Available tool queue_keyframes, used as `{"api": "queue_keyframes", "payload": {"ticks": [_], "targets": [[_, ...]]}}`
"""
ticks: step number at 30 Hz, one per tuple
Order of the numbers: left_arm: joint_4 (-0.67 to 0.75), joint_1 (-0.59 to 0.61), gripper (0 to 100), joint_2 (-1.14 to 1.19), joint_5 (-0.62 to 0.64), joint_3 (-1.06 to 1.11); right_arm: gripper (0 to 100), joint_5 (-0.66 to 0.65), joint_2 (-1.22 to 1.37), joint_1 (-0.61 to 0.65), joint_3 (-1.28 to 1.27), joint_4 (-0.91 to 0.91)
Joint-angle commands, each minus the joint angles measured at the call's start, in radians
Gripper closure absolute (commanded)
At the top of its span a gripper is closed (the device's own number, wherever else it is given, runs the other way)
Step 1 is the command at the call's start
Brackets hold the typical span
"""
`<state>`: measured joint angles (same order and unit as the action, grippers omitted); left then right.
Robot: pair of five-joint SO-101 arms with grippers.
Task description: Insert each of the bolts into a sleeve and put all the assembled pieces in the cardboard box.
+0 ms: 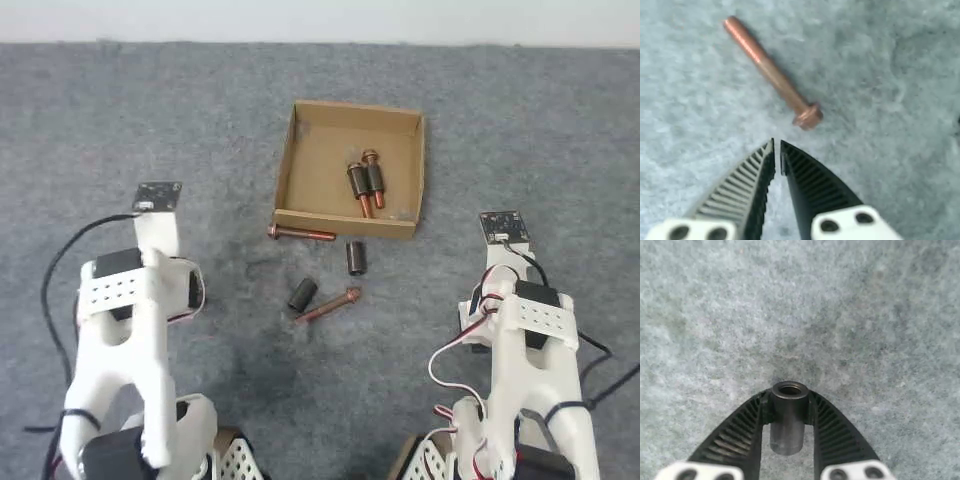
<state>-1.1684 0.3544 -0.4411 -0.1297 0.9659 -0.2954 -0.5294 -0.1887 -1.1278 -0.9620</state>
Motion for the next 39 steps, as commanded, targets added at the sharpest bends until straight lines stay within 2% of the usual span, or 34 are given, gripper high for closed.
{"api": "queue_keyframes", "payload": {"ticks": [1, 6, 16, 20, 25, 29, 33, 39], "targets": [[0.086, -0.032, 99, -0.032, 0.040, 0.036, 99.1, -0.017, -0.035, -0.013, 0.000, 0.010], [0.284, -0.043, 99, -0.032, 0.121, 0.120, 99.1, -0.017, -0.035, -0.015, 0.000, 0.010], [0.282, -0.038, 99, -0.032, 0.120, 0.124, 99.1, -0.017, -0.035, -0.016, 0.000, 0.008], [0.275, 0.014, 99, -0.032, 0.129, 0.084, 99.1, -0.017, -0.035, -0.016, 0.000, 0.008], [0.164, 0.051, 99, 0.014, 0.129, -0.004, 99.1, -0.017, -0.035, -0.016, 0.000, 0.008], [0.140, 0.046, 99, 0.109, 0.127, -0.054, 99.1, -0.017, -0.035, -0.016, -0.002, 0.008], [0.152, 0.043, 99, 0.181, 0.127, -0.061, 99.1, -0.017, -0.035, -0.016, -0.002, 0.008], [0.298, 0.046, 99, 0.284, 0.127, -0.053, 99.1, -0.017, -0.035, -0.016, -0.002, 0.008]]}}
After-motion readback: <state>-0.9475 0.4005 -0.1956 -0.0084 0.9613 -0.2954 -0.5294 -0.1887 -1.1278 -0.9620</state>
